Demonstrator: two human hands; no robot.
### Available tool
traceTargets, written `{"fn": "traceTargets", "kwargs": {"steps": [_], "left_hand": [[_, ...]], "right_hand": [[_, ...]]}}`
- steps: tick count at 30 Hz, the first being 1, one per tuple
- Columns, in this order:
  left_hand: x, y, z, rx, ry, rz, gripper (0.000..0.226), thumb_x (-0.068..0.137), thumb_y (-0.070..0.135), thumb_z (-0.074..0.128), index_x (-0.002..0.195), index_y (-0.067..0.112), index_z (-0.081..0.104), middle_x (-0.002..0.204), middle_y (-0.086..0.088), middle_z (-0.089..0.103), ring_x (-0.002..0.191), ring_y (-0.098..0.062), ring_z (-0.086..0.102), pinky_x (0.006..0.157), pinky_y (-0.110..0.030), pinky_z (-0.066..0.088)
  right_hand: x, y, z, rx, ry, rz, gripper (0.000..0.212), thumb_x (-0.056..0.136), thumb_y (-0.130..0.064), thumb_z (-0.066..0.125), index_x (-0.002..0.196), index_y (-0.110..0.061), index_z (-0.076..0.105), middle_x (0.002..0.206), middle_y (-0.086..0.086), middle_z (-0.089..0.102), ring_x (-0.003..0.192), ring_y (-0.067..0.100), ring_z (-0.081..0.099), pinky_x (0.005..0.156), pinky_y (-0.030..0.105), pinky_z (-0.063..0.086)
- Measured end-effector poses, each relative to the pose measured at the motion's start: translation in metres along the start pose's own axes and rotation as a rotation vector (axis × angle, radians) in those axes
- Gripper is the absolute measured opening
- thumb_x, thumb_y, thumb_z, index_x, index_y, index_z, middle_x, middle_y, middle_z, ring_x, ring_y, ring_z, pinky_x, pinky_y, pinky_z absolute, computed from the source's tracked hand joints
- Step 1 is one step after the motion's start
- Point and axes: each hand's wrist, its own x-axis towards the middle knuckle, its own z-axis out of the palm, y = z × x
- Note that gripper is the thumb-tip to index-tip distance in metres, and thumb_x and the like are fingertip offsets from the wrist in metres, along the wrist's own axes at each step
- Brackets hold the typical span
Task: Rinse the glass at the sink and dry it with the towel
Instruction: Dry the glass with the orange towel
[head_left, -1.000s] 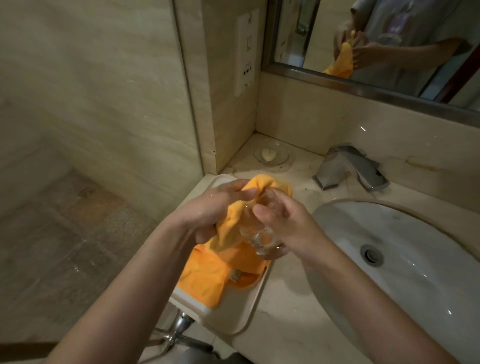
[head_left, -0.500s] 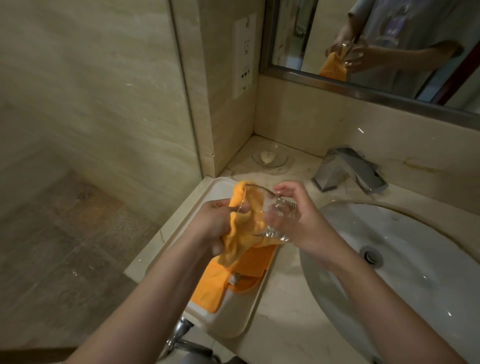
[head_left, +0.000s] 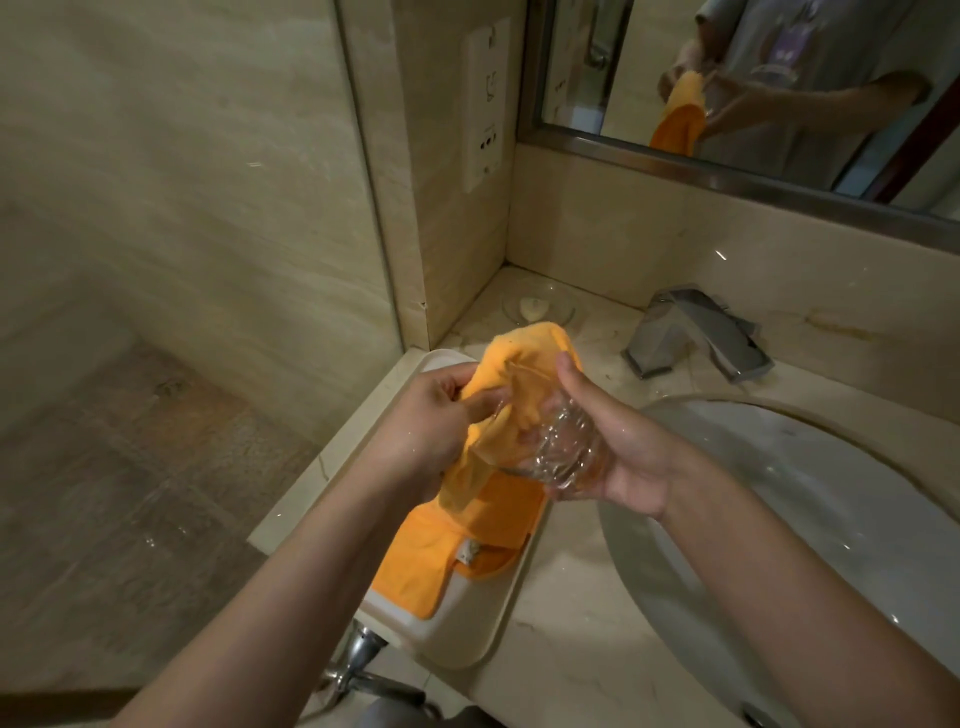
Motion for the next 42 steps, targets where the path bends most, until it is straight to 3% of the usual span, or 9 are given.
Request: {"fn": "traceTargets", "kwargs": {"steps": [6,11,15,20,24,27,32,37,42], "left_hand": [[0.002,0.0,0.003,-0.057,0.077,-0.103,0.016,0.09,0.02,0.061,0.089,0.007,0.07,0.09,-0.02,0.07,0.082,-0.031,0.068,0.076,-0.047,0.058],[-0.004,-0.003,0.0,0.065,0.051,0.119,0.014,0.09,0.015,0.058,0.087,0.022,0.069,0.089,-0.003,0.069,0.096,-0.026,0.064,0.09,-0.048,0.051],[-0.005,-0.004,-0.004,0.161,0.011,0.261,0.021,0.09,0.009,0.057,0.091,0.027,0.068,0.085,0.015,0.066,0.094,-0.015,0.064,0.091,-0.047,0.051],[-0.005,-0.006,0.0,0.08,0.102,0.045,0.013,0.092,0.019,0.057,0.09,0.018,0.07,0.093,-0.01,0.07,0.091,-0.028,0.067,0.085,-0.05,0.054],[-0.005,-0.003,0.002,0.006,0.124,-0.074,0.014,0.091,0.025,0.059,0.09,0.016,0.07,0.09,-0.012,0.071,0.085,-0.026,0.068,0.078,-0.043,0.058],[-0.008,-0.007,0.002,0.038,0.151,0.045,0.012,0.091,0.019,0.058,0.089,0.018,0.07,0.091,-0.01,0.071,0.091,-0.028,0.066,0.085,-0.048,0.054],[-0.015,-0.01,0.003,0.315,0.036,0.433,0.033,0.085,-0.001,0.058,0.104,0.025,0.066,0.098,0.014,0.066,0.093,0.004,0.059,0.085,-0.019,0.046],[-0.01,-0.015,0.003,0.291,0.112,0.282,0.022,0.09,0.013,0.057,0.104,0.026,0.068,0.1,0.006,0.069,0.098,-0.012,0.062,0.09,-0.038,0.051],[-0.004,-0.013,-0.004,0.206,0.098,0.123,0.014,0.089,0.018,0.06,0.085,0.024,0.072,0.089,-0.004,0.072,0.092,-0.024,0.066,0.087,-0.051,0.052]], "right_hand": [[0.001,0.019,0.011,-0.209,0.313,-0.432,0.053,0.056,-0.066,0.059,0.098,-0.036,0.047,0.097,0.002,0.06,0.072,0.012,0.061,0.055,0.025,0.048],[-0.002,0.002,0.001,-0.176,0.052,0.035,0.071,0.058,-0.078,0.046,0.097,-0.02,0.059,0.071,0.003,0.061,0.042,0.009,0.044,0.036,0.018,0.034],[-0.001,0.005,0.004,-0.092,0.001,0.158,0.077,0.068,-0.078,0.039,0.108,-0.015,0.06,0.083,0.009,0.065,0.044,0.011,0.048,0.037,0.017,0.037],[0.003,0.02,0.008,-0.107,0.187,-0.28,0.072,0.054,-0.073,0.058,0.117,-0.041,0.047,0.116,-0.002,0.061,0.102,0.017,0.062,0.084,0.036,0.054],[-0.004,0.02,0.015,-0.273,0.279,-0.566,0.044,0.063,-0.057,0.059,0.1,-0.038,0.048,0.099,-0.004,0.059,0.08,0.004,0.062,0.059,0.019,0.051],[-0.001,0.01,0.01,-0.267,0.222,-0.364,0.048,0.066,-0.065,0.054,0.097,-0.028,0.053,0.09,0.003,0.062,0.066,0.014,0.061,0.05,0.027,0.048],[0.002,0.005,0.0,-0.084,0.012,0.221,0.06,0.077,-0.067,0.043,0.084,-0.012,0.064,0.056,0.007,0.064,0.038,0.016,0.054,0.035,0.017,0.042],[0.004,0.013,-0.005,0.025,0.002,0.039,0.06,0.069,-0.061,0.055,0.108,-0.017,0.062,0.092,0.009,0.072,0.075,0.023,0.069,0.057,0.032,0.057],[0.002,0.017,-0.007,-0.468,0.018,-0.301,0.068,0.052,-0.052,0.081,0.112,-0.033,0.057,0.107,-0.005,0.069,0.096,0.01,0.066,0.082,0.032,0.055]]}}
